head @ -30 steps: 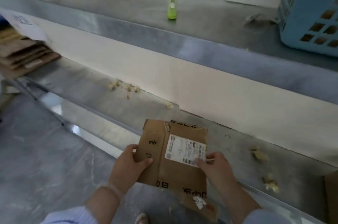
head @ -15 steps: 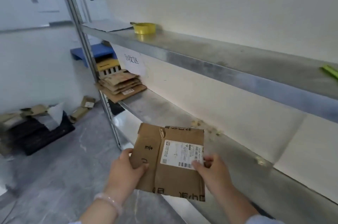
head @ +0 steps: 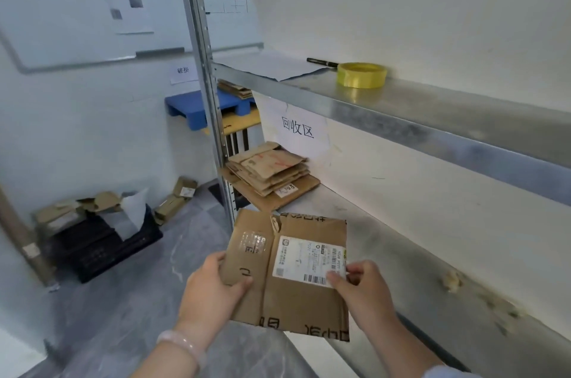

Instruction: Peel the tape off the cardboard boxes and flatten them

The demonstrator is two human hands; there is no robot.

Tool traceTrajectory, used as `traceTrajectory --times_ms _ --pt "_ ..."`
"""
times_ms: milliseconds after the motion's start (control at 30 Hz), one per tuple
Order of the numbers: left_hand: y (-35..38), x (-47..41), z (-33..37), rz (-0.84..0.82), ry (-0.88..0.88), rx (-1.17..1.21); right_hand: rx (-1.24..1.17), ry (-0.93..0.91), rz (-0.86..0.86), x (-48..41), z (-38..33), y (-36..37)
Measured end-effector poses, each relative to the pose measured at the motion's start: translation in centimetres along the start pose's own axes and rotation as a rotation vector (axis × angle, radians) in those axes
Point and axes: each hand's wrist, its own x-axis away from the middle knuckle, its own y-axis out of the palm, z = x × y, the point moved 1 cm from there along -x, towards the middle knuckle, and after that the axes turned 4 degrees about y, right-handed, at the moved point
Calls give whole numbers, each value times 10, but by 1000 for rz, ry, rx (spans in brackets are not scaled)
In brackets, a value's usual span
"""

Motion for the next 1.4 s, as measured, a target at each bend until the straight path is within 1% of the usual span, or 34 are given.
traceTrajectory --times_ms 200,400,467,633,833,1033,1133,1167,1267,1300,1333,1400 --pt "-3 -120 -10 1 11 3 -25 -15 3 -99 -46 60" --pt "-9 -240 -1 -20 37 -73 -103 28 -12 -189 -100 105" --pt "-10 -277 -1 -41 50 -113 -68 33 2 -212 -114 118" --pt "-6 -362 -5 -134 123 -181 -18 97 56 -264 -134 153" --pt "12 -465 -1 -346 207 -256 -30 267 240 -315 -149 196" --pt "38 -535 4 -419 409 -357 -40 448 396 -339 -149 231" --pt "52 -549 1 -487 505 -483 4 491 428 -340 -149 239" --pt "54 -551 1 -508 525 -486 -1 490 426 -338 -147 240" --pt "59 -553 10 -540 621 -350 -35 463 451 -324 -146 238" --pt "59 -551 16 -533 698 -326 -17 448 471 -318 -146 235" --pt "62 -548 22 -516 810 -316 34 429 489 -311 -146 231" --pt "67 -535 37 -488 1072 -306 177 390 514 -291 -148 220"
